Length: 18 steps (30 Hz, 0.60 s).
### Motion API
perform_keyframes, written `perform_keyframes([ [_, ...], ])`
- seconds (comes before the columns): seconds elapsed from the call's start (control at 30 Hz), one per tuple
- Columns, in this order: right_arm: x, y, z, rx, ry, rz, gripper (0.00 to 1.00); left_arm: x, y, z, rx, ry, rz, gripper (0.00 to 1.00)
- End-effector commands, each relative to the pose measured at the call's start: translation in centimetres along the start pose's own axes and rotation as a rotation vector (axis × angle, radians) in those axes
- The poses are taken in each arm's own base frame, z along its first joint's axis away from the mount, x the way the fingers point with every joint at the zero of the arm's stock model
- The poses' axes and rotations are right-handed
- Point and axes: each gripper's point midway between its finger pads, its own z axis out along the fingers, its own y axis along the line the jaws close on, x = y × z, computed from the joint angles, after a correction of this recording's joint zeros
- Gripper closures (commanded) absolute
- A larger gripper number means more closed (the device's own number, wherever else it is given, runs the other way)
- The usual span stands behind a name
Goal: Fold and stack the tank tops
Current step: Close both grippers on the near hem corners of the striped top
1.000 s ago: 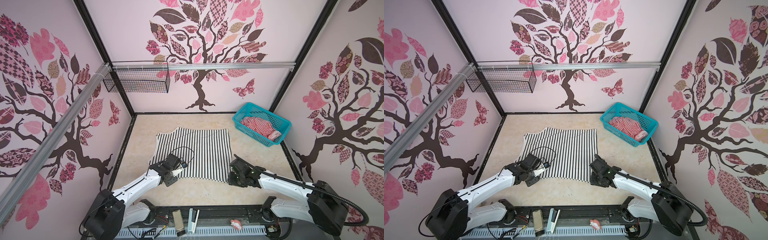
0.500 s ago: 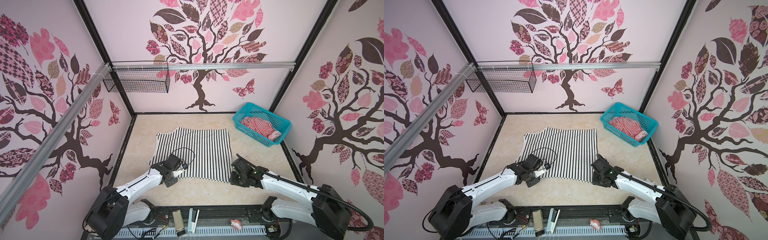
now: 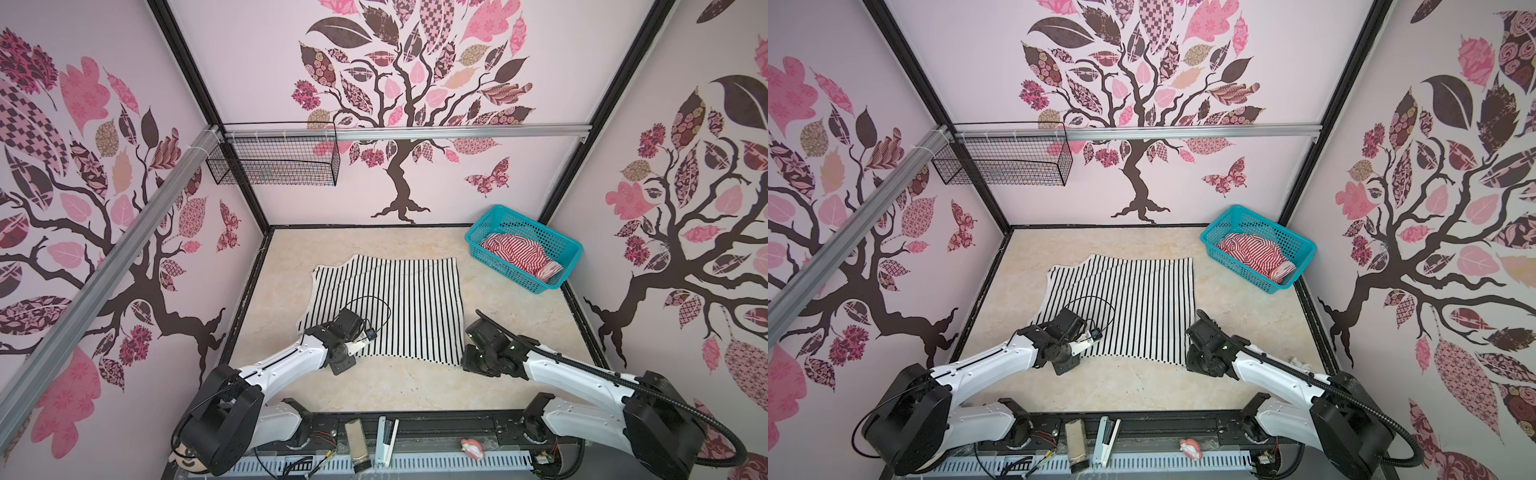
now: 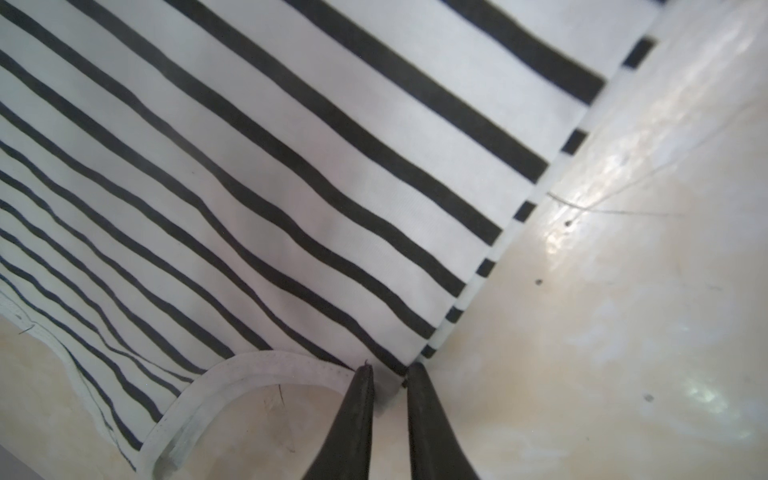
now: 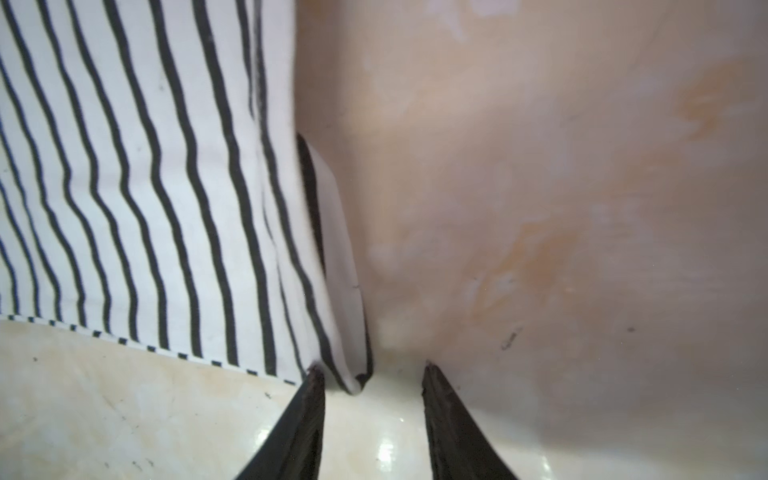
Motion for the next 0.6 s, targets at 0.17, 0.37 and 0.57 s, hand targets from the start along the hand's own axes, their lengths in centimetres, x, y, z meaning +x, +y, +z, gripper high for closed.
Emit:
perform_keyframes([
  [0.17, 0.8, 0.9, 1.2, -0.043, 0.061, 0.0, 0.58, 0.1, -0.7, 0.4, 0.036, 0.007, 0.0, 0.83],
  [0.37, 1.6, 0.3, 1.8, -0.019, 0.101, -0.004, 0.63, 0.0, -0.8, 0.4, 0.04, 0.002, -0.01, 0.83],
  [0.57, 1.2, 0.7, 1.2, -0.042, 0.076, -0.004, 0.71, -0.1, -1.0, 0.3, 0.056, 0.0, -0.014, 0.99],
])
